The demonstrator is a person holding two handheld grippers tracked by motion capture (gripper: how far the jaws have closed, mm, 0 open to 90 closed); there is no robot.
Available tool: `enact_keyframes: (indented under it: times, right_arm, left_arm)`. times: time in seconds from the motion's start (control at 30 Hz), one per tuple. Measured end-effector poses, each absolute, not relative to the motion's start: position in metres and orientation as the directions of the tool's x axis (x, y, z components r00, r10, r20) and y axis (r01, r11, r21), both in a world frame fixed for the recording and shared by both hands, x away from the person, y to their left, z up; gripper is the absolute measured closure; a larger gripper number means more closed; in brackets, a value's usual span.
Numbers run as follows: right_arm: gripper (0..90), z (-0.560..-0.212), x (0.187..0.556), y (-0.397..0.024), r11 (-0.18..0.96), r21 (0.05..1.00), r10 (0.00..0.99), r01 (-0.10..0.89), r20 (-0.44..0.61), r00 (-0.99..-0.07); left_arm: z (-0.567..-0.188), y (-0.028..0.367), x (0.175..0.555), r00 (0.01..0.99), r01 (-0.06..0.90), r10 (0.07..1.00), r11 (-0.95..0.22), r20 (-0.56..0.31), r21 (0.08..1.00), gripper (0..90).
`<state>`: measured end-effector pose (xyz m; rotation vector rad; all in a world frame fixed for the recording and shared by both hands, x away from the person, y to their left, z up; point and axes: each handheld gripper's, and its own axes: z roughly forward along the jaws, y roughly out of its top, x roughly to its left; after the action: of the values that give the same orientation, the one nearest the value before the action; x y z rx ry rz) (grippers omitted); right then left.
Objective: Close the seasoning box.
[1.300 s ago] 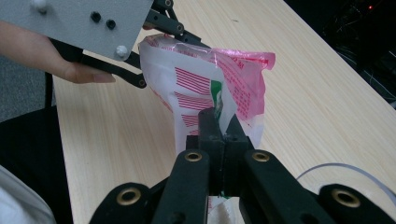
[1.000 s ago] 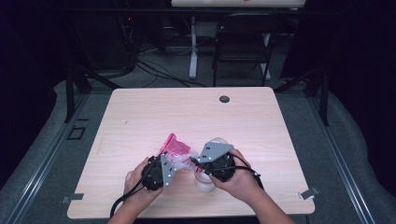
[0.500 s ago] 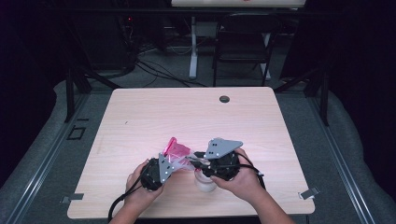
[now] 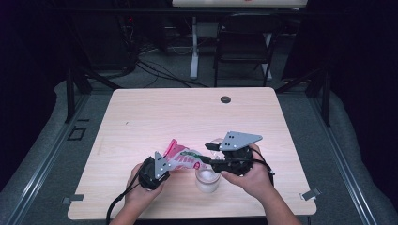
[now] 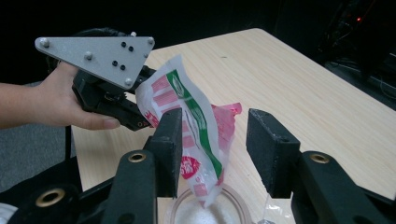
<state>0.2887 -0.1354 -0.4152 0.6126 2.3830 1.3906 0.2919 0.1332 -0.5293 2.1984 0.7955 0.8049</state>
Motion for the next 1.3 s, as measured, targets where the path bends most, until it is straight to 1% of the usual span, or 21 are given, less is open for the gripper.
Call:
enact_keyframes:
  times: [0.1, 0.3, 0.53, 0.67, 0.97, 1.07, 1.2, 1.3]
  right_arm:
    - [56.3, -0.414, 0.288, -0.140, 0.430, 0.879, 0.519, 0.207, -0.052, -0.853]
    - [56.4, -0.412, 0.286, -0.146, 0.404, 0.890, 0.533, 0.210, -0.043, -0.845]
    - [57.1, -0.406, 0.285, -0.157, 0.370, 0.904, 0.559, 0.214, -0.033, -0.829]
    - [57.1, -0.404, 0.286, -0.166, 0.346, 0.911, 0.583, 0.226, -0.020, -0.812]
    - [58.4, -0.402, 0.291, -0.183, 0.309, 0.918, 0.629, 0.250, 0.000, -0.778]
    - [59.1, -0.402, 0.292, -0.187, 0.298, 0.919, 0.641, 0.257, 0.006, -0.767]
    - [61.5, -0.403, 0.294, -0.192, 0.293, 0.919, 0.659, 0.262, 0.004, -0.752]
    - [64.7, -0.405, 0.295, -0.196, 0.287, 0.919, 0.671, 0.271, 0.009, -0.741]
  left_arm:
    - [-0.529, 0.136, 0.293, 0.623, 0.323, 0.727, -0.576, 0.290, 0.751, 68.9]
    - [-0.528, 0.143, 0.294, 0.608, 0.337, 0.743, -0.561, 0.281, 0.756, 68.9]
    - [-0.525, 0.156, 0.297, 0.569, 0.356, 0.781, -0.516, 0.257, 0.779, 69.0]
    - [-0.524, 0.166, 0.301, 0.538, 0.379, 0.809, -0.482, 0.236, 0.790, 68.9]
    - [-0.529, 0.187, 0.309, 0.450, 0.427, 0.861, -0.440, 0.237, 0.790, 68.8]
    - [-0.531, 0.193, 0.311, 0.428, 0.441, 0.876, -0.418, 0.223, 0.794, 68.8]
    - [-0.536, 0.200, 0.315, 0.392, 0.464, 0.895, -0.393, 0.214, 0.794, 68.8]
    - [-0.539, 0.207, 0.319, 0.357, 0.481, 0.907, -0.384, 0.223, 0.788, 68.6]
